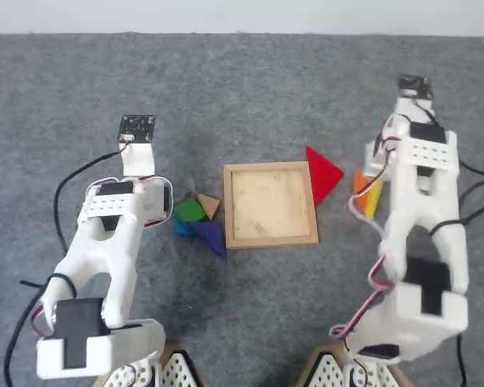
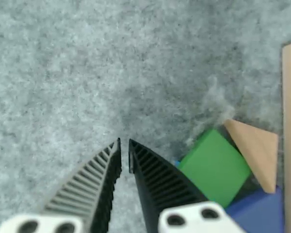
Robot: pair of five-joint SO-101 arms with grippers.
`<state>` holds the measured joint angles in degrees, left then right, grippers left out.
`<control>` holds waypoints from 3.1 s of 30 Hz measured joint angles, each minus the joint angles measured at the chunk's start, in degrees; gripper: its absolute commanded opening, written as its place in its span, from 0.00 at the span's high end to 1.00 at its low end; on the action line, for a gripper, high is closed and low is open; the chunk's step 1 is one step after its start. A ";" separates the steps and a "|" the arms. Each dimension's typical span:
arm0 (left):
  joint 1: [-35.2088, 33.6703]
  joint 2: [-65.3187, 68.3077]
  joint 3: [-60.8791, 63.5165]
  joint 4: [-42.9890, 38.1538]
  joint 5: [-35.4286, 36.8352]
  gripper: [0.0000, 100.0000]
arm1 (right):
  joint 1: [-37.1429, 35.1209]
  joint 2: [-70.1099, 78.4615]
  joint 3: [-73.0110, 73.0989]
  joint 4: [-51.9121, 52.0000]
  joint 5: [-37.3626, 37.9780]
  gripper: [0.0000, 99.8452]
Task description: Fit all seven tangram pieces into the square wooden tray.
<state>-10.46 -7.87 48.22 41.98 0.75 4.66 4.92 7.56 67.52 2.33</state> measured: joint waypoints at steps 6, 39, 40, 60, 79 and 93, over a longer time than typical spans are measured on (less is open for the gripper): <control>-1.05 0.00 0.00 0.00 0.00 0.97 | -14.51 -7.38 0.00 4.48 -3.08 0.99; -2.29 0.00 0.00 -1.23 -0.09 0.97 | -34.37 4.75 -1.58 -4.57 -39.21 0.91; -2.29 0.00 0.00 -1.23 -0.09 0.97 | -34.20 4.75 -1.58 -4.57 -42.64 0.91; -2.29 0.00 0.00 -1.23 -0.09 0.97 | -32.97 4.75 -1.58 9.41 -42.90 0.91; -2.29 0.00 0.00 -1.23 -0.09 0.97 | -25.85 15.38 -1.58 -12.57 -33.76 0.91; -2.29 0.00 0.00 -1.23 -0.09 0.97 | -25.76 17.23 -1.67 -1.41 -28.04 0.91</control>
<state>-12.75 -7.87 48.22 40.75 0.66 -21.10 22.15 5.89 66.11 -25.71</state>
